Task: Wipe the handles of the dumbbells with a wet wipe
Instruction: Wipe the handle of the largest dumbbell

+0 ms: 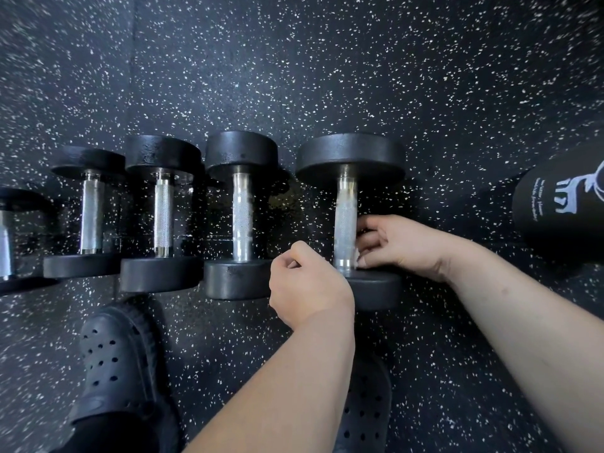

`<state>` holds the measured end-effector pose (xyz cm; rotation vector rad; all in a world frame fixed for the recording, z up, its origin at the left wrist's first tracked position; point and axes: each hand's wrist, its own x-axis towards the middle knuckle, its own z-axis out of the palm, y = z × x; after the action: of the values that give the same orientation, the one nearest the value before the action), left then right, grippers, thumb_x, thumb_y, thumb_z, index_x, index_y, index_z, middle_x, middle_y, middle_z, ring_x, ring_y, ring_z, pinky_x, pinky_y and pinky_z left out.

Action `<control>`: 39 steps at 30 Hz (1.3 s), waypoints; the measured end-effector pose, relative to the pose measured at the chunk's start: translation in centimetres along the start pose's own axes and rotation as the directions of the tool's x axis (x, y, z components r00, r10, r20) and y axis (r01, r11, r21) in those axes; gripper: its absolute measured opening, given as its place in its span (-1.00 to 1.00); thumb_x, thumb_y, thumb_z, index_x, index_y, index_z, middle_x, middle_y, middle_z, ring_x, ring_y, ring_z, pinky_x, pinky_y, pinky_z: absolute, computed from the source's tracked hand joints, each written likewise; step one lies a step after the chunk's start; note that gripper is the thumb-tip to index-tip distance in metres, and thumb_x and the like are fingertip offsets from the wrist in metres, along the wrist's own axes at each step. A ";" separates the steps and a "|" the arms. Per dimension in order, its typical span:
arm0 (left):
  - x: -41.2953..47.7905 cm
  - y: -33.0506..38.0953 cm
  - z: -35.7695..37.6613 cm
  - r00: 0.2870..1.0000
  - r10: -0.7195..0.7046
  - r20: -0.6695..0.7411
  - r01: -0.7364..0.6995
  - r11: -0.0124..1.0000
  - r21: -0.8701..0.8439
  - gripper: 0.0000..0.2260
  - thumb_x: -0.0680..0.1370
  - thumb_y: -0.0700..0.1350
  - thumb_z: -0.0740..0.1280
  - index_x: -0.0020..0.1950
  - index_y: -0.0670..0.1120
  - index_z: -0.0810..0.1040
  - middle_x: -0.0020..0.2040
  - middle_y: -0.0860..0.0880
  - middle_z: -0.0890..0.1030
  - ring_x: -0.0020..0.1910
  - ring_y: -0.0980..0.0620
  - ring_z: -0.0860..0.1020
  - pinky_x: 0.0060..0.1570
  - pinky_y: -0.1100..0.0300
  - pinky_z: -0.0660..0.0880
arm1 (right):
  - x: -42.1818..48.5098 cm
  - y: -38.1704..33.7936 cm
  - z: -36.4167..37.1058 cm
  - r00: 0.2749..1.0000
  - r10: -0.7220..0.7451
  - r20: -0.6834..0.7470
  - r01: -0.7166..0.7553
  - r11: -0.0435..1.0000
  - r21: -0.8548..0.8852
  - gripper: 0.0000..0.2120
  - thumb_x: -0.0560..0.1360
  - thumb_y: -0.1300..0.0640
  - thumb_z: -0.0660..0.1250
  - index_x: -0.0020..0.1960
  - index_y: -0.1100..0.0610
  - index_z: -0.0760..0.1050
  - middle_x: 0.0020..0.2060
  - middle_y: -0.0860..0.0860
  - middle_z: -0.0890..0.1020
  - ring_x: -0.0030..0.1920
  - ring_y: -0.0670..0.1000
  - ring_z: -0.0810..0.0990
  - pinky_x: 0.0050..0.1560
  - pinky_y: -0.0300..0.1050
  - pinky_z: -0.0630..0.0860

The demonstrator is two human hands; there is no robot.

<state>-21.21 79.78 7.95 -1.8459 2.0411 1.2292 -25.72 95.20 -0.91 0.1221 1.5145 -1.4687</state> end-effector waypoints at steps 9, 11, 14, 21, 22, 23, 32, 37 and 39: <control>0.3 -0.1 0.2 1.000 0.005 0.001 -0.005 1.000 0.010 -0.71 0.60 0.11 0.13 -0.10 0.04 0.60 -0.18 0.05 0.63 0.02 -0.12 0.56 0.00 -0.03 0.49 | -2.8 -2.6 0.6 0.980 -0.130 -0.151 0.088 0.962 -0.258 -0.72 0.39 0.27 0.66 0.00 0.14 0.62 -0.16 0.06 0.79 -0.11 0.05 0.78 0.05 -0.03 0.69; 0.3 0.0 0.1 1.000 0.009 0.001 -0.009 1.000 0.010 -0.71 0.60 0.11 0.13 -0.10 0.04 0.59 -0.17 0.05 0.63 0.03 -0.12 0.56 0.02 -0.03 0.49 | -3.0 -2.7 1.3 0.960 -0.205 -0.189 0.121 0.917 -0.381 -0.78 0.38 0.18 0.68 -0.08 0.04 0.68 -0.20 -0.03 0.78 -0.15 0.02 0.76 0.04 -0.06 0.69; 0.3 0.0 0.1 1.000 0.010 0.004 -0.010 1.000 0.010 -0.71 0.60 0.10 0.13 -0.10 0.03 0.60 -0.17 0.05 0.63 0.00 -0.10 0.56 0.02 -0.03 0.49 | -3.4 -2.7 1.9 0.905 -0.388 -0.172 0.226 0.783 -0.579 -0.85 0.40 0.12 0.67 -0.10 -0.03 0.74 -0.23 -0.14 0.75 -0.22 -0.11 0.70 -0.06 -0.15 0.66; 0.2 0.1 -0.1 1.000 -0.004 0.001 0.004 1.000 -0.008 -0.71 0.59 0.10 0.14 -0.10 0.03 0.61 -0.18 0.04 0.63 -0.06 -0.07 0.55 -0.08 0.02 0.42 | -1.9 -4.3 3.0 0.768 -0.620 0.159 0.381 0.243 -0.892 -0.90 0.48 0.04 0.61 -0.03 -0.04 0.74 -0.15 -0.12 0.60 -0.14 -0.01 0.58 -0.23 -0.15 0.50; 0.3 0.1 0.0 1.000 -0.005 0.002 0.005 1.000 -0.008 -0.71 0.58 0.10 0.14 -0.11 0.03 0.61 -0.18 0.04 0.63 -0.05 -0.07 0.55 -0.09 0.02 0.42 | -1.5 -4.9 3.4 0.770 -0.608 0.196 0.364 0.165 -0.917 -0.90 0.47 0.02 0.60 -0.05 -0.07 0.72 -0.14 -0.12 0.55 -0.12 -0.01 0.55 -0.27 -0.17 0.42; 0.3 0.1 0.0 1.000 -0.003 0.004 0.003 1.000 -0.007 -0.71 0.58 0.10 0.14 -0.11 0.03 0.61 -0.18 0.05 0.64 -0.03 -0.08 0.55 -0.08 0.01 0.44 | -1.1 -5.5 3.8 0.777 -0.592 0.216 0.331 0.091 -0.939 -0.90 0.46 0.02 0.60 -0.06 -0.08 0.70 -0.13 -0.11 0.51 -0.10 0.00 0.51 -0.31 -0.17 0.35; 0.4 -0.1 0.1 1.000 0.005 0.004 -0.005 1.000 -0.006 -0.71 0.59 0.09 0.15 -0.05 0.03 0.63 -0.15 0.06 0.64 0.03 -0.10 0.55 -0.06 0.02 0.43 | -0.7 -7.0 4.8 0.914 -0.343 0.217 0.209 -0.061 -0.976 -0.83 0.66 -0.04 0.24 0.04 -0.11 0.62 -0.19 -0.10 0.43 -0.24 0.06 0.45 -0.39 -0.11 0.19; 0.3 0.0 0.0 1.000 0.014 0.010 -0.014 1.000 0.002 -0.71 0.61 0.08 0.15 -0.05 0.01 0.63 -0.16 0.06 0.63 -0.06 -0.07 0.54 -0.08 0.04 0.38 | -2.2 -8.4 2.8 0.941 -0.251 0.228 0.265 0.124 -0.956 -0.73 0.65 -0.21 0.28 0.32 -0.42 0.54 -0.02 -0.22 0.70 0.03 -0.04 0.61 -0.10 -0.15 0.38; 0.3 0.0 0.0 1.000 0.006 0.013 -0.006 1.000 0.001 -0.71 0.61 0.09 0.15 -0.05 0.01 0.62 -0.18 0.06 0.62 -0.10 -0.05 0.53 -0.11 0.05 0.36 | -2.3 -8.6 2.3 0.943 -0.281 0.181 0.224 0.130 -0.966 -0.72 0.64 -0.20 0.30 0.32 -0.44 0.54 -0.09 -0.25 0.67 -0.04 -0.04 0.59 -0.12 -0.16 0.30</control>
<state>-21.24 79.55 7.82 -1.8275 2.0416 1.2382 -28.92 92.30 7.27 -0.9820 2.3366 -0.3694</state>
